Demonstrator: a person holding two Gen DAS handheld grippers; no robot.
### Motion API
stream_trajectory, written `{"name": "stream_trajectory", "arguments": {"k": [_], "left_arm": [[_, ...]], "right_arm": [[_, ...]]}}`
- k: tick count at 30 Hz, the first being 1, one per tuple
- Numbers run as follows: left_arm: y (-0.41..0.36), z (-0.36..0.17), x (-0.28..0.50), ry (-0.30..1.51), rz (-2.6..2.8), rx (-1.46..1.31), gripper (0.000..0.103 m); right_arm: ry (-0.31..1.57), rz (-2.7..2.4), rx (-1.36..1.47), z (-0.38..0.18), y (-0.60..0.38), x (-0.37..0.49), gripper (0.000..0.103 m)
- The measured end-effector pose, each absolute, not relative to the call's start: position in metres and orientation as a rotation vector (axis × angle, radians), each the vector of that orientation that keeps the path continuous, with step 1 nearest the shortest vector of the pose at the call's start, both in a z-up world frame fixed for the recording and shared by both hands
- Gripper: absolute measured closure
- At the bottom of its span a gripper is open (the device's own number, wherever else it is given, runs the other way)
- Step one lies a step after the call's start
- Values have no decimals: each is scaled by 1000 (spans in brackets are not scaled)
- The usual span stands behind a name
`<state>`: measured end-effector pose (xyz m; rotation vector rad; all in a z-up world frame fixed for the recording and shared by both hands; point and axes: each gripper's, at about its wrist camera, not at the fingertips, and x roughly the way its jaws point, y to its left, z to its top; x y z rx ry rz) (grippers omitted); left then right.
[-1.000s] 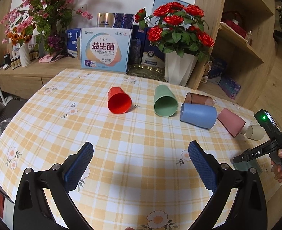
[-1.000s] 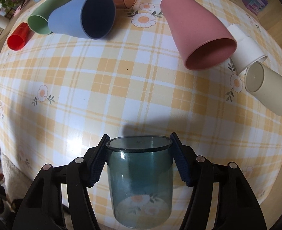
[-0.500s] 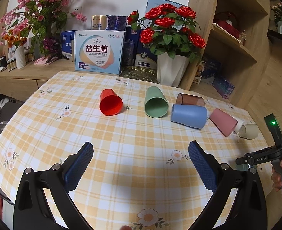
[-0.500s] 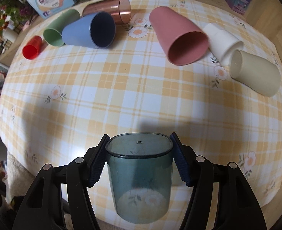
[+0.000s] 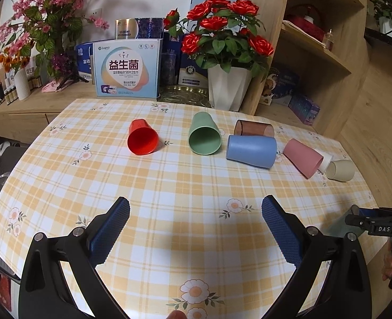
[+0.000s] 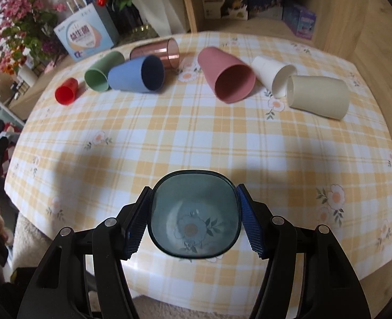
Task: Flip cup upside down
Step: 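Lift the teal cup with the right tool and turn it over, then lower the teal cup onto the table and open the right tool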
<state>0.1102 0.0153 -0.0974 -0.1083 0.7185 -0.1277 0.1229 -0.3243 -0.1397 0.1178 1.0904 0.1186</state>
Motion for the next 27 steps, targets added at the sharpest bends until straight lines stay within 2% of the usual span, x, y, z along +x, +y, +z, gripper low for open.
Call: {"name": "stream_trajectory", "arguments": {"k": [5,14,27], "left_arm": [[13,-95,108,719,-131,-107,6],[12,-91,107,731,-128,-89,6],[11,-75,103,705,-116,-64,6]], "right_arm": [[1070,93,120,-141,-321,133,42],[1024,1,-35,-141,-300,144,42],[1006,-3,43,-124,-300,150,41]]}}
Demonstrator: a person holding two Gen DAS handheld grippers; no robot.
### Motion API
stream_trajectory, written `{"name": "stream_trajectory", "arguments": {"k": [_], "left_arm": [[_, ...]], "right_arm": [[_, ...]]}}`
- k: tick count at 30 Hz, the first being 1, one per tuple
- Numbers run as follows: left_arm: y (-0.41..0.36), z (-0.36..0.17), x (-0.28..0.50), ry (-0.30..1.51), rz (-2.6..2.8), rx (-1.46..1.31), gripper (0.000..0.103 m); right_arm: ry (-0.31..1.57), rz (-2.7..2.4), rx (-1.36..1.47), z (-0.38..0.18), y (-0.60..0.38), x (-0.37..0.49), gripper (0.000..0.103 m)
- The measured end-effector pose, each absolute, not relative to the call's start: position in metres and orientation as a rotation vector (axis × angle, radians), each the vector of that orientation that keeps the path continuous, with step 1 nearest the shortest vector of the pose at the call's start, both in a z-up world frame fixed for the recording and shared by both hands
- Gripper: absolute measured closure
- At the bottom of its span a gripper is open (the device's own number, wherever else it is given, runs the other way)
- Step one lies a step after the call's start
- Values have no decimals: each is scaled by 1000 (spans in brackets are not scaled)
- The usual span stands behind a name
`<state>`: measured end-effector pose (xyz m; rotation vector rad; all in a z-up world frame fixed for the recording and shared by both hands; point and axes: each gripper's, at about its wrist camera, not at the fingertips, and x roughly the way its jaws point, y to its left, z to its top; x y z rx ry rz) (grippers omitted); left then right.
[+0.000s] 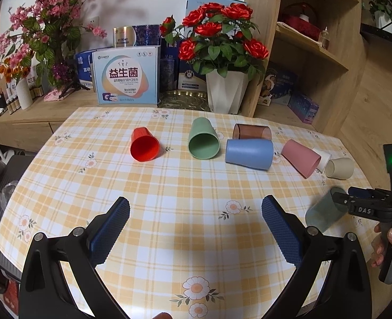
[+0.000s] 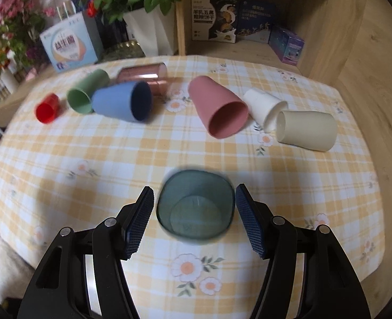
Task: Flip cup upside down
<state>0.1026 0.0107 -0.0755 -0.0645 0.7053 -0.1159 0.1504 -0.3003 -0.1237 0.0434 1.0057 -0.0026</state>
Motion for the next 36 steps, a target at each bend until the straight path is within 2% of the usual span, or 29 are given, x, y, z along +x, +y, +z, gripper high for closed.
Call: {"name": "stream_trajectory", "arguments": {"k": [3,6,7,9,10,18,23,36], "left_arm": [[12,-65,101,689,-115,-61,6],[11,-47,96,656,-116,-48,6],[11,-39,94,639,-116,-41,6],[10,-25,90,613,-118,-30,6],[9,-19,88,601,-120,-26,6],[5,33,63,484,-120,14,6],[3,52,50,436,-111,35,6],[7,67,37,385,-95,45,6]], "right_arm": [[978,8,66,-108,-300,145,41],[921,24,83,-82,-297,134,35],[906,26,84,-76,-297,131,31],[849,27,92,-54,-295,121,16],[817,24,99,-43,-295,115,14],[614,-5,122,22,-293,71,15],[560,7,114,43,-286,54,15],[516,23,112,60,-279,39,15]]}}
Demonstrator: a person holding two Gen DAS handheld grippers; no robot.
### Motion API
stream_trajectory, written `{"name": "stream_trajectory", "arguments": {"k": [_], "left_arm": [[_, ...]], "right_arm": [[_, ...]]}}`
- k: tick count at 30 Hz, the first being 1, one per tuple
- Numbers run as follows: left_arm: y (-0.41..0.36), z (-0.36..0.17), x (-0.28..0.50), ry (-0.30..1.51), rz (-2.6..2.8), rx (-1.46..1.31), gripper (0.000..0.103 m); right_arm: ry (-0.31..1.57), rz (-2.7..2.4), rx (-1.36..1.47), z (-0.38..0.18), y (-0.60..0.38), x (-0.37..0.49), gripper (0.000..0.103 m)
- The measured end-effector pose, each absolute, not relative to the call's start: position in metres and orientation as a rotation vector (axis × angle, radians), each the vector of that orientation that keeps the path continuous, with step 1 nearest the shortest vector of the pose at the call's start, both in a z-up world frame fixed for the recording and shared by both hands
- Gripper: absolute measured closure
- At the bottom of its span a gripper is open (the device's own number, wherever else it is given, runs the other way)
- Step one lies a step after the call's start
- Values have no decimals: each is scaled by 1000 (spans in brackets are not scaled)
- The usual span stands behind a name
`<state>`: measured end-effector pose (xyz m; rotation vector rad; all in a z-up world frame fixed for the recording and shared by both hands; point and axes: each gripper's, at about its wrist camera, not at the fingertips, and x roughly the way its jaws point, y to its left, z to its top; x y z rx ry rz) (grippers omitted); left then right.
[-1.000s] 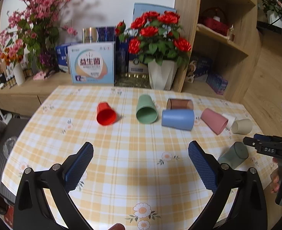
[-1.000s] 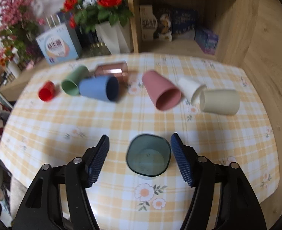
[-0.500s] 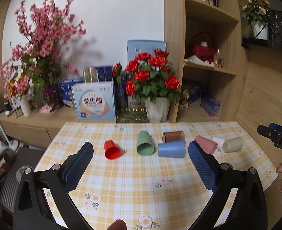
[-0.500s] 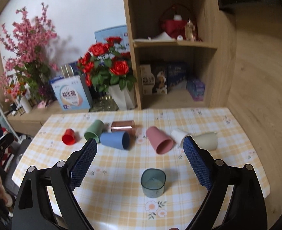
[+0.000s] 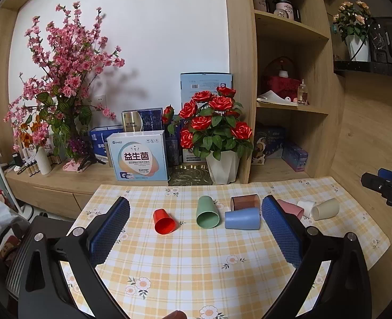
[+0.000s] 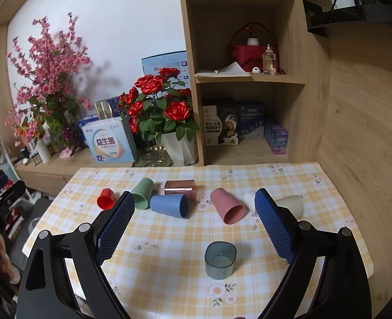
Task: Flip cup upside down
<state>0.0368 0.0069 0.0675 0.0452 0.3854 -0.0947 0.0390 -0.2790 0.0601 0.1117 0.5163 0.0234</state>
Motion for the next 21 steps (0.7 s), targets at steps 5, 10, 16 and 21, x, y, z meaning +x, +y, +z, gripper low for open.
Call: {"name": "stream_trajectory", "arguments": {"k": [5,10,16,21], "left_arm": [[8,68,36,385,-91,46,6],[7,68,37,386,-94,46,6],[6,68,37,387,-101,53,6],[6,68,37,386,-103,53,6]], "right_arm": [[512,12,113,60,-280,38,15],[511,7,112,60,-280,38,15],[512,6,112,60,-279,38,15],[512,5,111,60,-279,38,15]]}}
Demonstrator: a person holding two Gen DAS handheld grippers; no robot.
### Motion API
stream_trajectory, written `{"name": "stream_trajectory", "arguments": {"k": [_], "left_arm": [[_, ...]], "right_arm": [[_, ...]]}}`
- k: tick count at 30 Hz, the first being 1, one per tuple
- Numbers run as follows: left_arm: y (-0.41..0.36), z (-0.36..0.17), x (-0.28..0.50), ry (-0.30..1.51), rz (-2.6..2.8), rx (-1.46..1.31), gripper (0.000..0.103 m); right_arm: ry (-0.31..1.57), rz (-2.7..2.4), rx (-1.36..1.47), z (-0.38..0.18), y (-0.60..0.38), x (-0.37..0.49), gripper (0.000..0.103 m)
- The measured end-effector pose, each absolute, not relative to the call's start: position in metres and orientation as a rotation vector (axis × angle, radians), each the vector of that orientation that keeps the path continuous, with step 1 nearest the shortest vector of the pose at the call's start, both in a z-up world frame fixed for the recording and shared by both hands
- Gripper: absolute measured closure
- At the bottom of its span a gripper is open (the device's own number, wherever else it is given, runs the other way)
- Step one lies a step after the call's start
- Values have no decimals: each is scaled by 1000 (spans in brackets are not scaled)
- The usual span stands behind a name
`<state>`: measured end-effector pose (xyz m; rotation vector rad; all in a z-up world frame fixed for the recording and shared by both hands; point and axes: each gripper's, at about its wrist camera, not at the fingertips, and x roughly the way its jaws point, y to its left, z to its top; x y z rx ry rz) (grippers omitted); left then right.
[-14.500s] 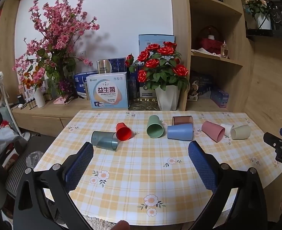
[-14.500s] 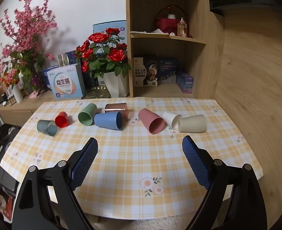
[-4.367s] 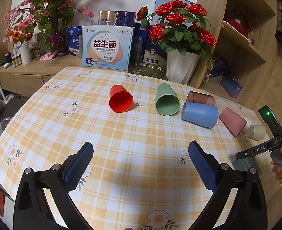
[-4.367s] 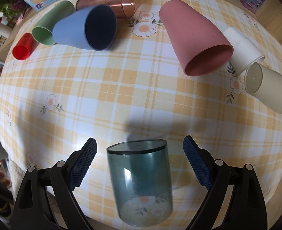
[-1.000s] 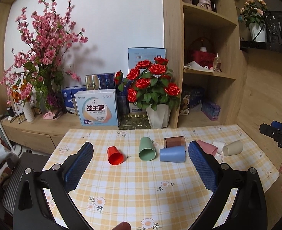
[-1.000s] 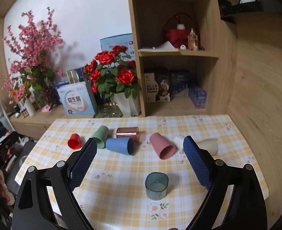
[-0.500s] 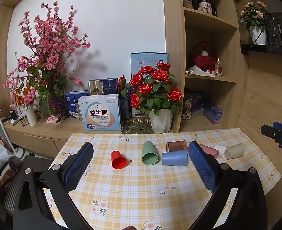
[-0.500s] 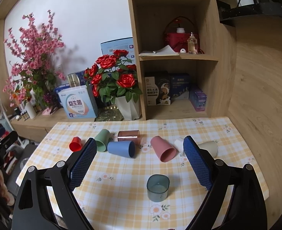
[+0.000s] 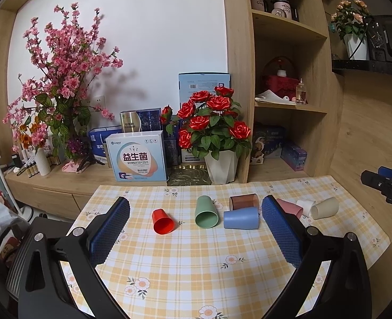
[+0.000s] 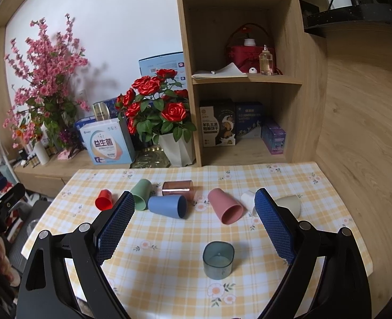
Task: Flip cup upside down
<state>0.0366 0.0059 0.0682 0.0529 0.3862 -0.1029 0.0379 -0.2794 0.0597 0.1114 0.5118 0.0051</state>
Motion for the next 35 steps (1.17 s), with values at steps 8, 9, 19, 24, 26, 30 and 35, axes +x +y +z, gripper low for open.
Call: {"name": "stream_trajectory", "arguments": {"k": [8,9,19,24,26,30,35], "left_arm": [[7,69,35,382,-99,47,6],[7,69,35,381,-99,47,6],[11,72,34,360,-92,38,6],[11,73,31,341,-91,44,6],[10,73,31,337,-91,47,6],[13,73,31,340,-85,40,6],[14,73,31,340,-83,39,6]], "right_arm": [[511,3,111,60,-280,38,15],[511,3,111,59,-280,38,15],[487,-13,107,63,-284,34,14],[489,-14,106,63,-282,33,15],[491,-13,105,63,-283,34,15],[497,-11,105,62,-281,34,15],[496,-11,106,62,-281,34,15]]}}
